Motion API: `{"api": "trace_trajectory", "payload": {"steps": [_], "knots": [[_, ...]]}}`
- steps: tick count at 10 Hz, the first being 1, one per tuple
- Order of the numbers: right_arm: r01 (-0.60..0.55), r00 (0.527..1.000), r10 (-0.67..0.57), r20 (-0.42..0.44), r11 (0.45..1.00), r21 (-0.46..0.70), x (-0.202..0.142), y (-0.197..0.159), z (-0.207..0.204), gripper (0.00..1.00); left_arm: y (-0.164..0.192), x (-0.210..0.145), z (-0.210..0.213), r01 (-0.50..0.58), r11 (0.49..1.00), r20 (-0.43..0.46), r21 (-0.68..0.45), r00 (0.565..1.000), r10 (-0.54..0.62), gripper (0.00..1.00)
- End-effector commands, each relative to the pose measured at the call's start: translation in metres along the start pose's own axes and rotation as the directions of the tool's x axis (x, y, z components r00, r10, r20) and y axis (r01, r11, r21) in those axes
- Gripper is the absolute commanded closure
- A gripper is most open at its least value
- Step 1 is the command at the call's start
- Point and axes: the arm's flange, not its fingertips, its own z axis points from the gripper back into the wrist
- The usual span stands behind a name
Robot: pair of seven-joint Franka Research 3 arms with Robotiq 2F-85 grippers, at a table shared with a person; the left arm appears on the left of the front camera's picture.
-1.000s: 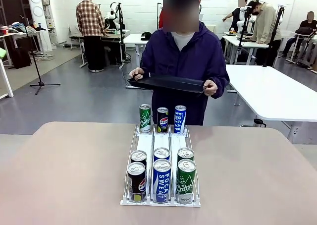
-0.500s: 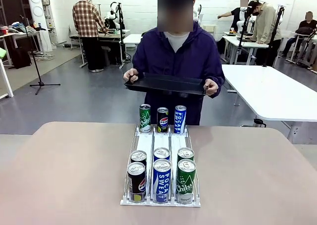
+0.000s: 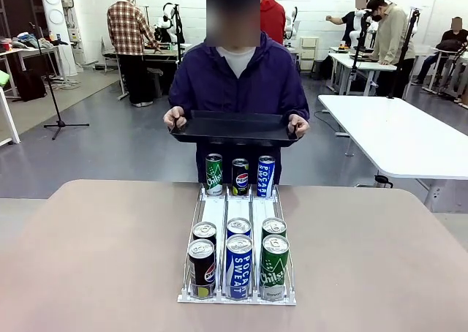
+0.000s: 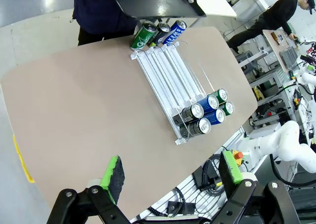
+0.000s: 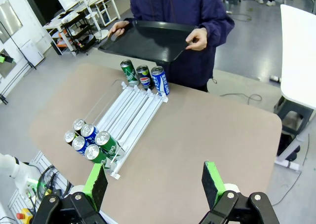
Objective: Retrieve and hand over the desired beverage to the person.
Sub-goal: Pick up a can of the same type that the person held from the Automatic Can Dispenser.
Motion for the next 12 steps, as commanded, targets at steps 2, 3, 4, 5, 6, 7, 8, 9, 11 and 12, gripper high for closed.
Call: {"api": "trace_trajectory", "payload": {"steps": [2, 3, 4, 5, 6, 7, 8, 9, 11, 12], "knots": [[-0.004, 1.0, 0.003, 0.005, 1.0, 0.013, 0.0007, 0.0009, -0.0011, 0.0, 0.0001, 0.0017, 0.0026, 0.012, 1.0, 0.001, -0.014, 1.0, -0.012, 0.0], [-0.004, 1.0, 0.003, 0.005, 1.0, 0.013, 0.0007, 0.0009, -0.0011, 0.0, 0.0001, 0.0017, 0.0026, 0.012, 1.0, 0.001, -0.014, 1.0, -0.012, 0.0], [-0.004, 1.0, 0.003, 0.005, 1.0, 0.013, 0.0007, 0.0009, -0.0011, 0.0, 0.0001, 0.0017, 0.0026, 0.012, 1.0, 0.001, -0.014, 1.0, -0.012, 0.0], [-0.004, 1.0, 0.003, 0.005, 1.0, 0.013, 0.0007, 0.0009, -0.0011, 0.0, 0.0001, 0.0017, 0.0026, 0.012, 1.0, 0.001, -0.014, 1.0, -0.012, 0.0], [-0.004, 1.0, 0.003, 0.005, 1.0, 0.013, 0.0007, 0.0009, -0.0011, 0.0, 0.0001, 0.0017, 0.0026, 0.012, 1.0, 0.001, -0.014, 1.0, -0.012, 0.0], [-0.004, 1.0, 0.003, 0.005, 1.0, 0.013, 0.0007, 0.0009, -0.0011, 0.0, 0.0001, 0.0017, 0.0026, 0.012, 1.0, 0.001, -0.014, 1.0, -0.012, 0.0], [-0.004, 1.0, 0.003, 0.005, 1.0, 0.013, 0.0007, 0.0009, -0.0011, 0.0, 0.0001, 0.0017, 0.0026, 0.012, 1.0, 0.001, -0.014, 1.0, -0.012, 0.0], [-0.004, 1.0, 0.003, 0.005, 1.0, 0.013, 0.0007, 0.0009, -0.0011, 0.0, 0.0001, 0.0017, 0.0026, 0.012, 1.0, 0.001, -0.014, 1.0, -0.012, 0.0], [-0.004, 1.0, 0.003, 0.005, 1.0, 0.013, 0.0007, 0.0009, -0.0011, 0.0, 0.0001, 0.0017, 0.0026, 0.012, 1.0, 0.001, -0.014, 1.0, -0.012, 0.0], [-0.004, 1.0, 0.003, 0.005, 1.0, 0.013, 0.0007, 0.0009, -0.0011, 0.0, 0.0001, 0.0017, 0.0026, 0.012, 1.0, 0.001, -0.014, 1.0, -0.012, 0.0]]}}
